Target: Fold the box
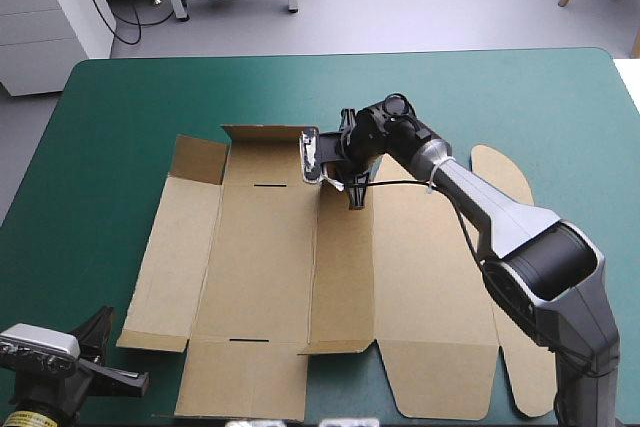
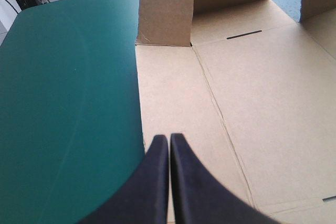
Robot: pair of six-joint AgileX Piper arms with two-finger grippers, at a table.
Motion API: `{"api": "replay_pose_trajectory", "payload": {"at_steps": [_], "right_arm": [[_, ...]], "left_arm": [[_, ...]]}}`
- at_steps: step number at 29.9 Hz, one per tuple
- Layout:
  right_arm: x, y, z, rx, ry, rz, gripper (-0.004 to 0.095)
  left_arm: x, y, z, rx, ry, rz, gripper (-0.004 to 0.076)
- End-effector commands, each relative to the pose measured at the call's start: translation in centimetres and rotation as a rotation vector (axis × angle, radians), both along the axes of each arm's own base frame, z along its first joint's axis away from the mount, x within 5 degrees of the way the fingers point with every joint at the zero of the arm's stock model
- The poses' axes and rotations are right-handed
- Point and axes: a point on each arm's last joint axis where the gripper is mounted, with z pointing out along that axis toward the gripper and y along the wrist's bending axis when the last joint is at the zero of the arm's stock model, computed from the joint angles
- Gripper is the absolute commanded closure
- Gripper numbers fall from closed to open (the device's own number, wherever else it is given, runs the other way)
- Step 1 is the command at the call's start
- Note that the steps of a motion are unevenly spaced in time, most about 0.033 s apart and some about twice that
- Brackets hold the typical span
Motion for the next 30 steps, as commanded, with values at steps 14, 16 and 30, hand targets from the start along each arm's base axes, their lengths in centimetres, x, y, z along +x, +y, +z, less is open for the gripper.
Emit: {"api": "replay_pose_trajectory", "payload": {"at_steps": [14, 16, 30], "right_arm": [[-2.6, -1.8, 13.0, 0.358, 0.013, -0.414, 0.0038], [-3.0, -2.1, 14.1, 0.39, 0.032, -0.461, 0.0149], [-3.5, -2.8, 15.5, 0.548, 0.144, -0.757, 0.0927]], "left_arm": [[0.2, 0.0, 1.3, -0.023, -0.073, 0.002, 0.0734], [0.2, 0.0, 1.3, -0.023, -0.073, 0.002, 0.0732], [0.2, 0.0, 1.3, -0.038, -0.069, 0.007, 0.0236]]}}
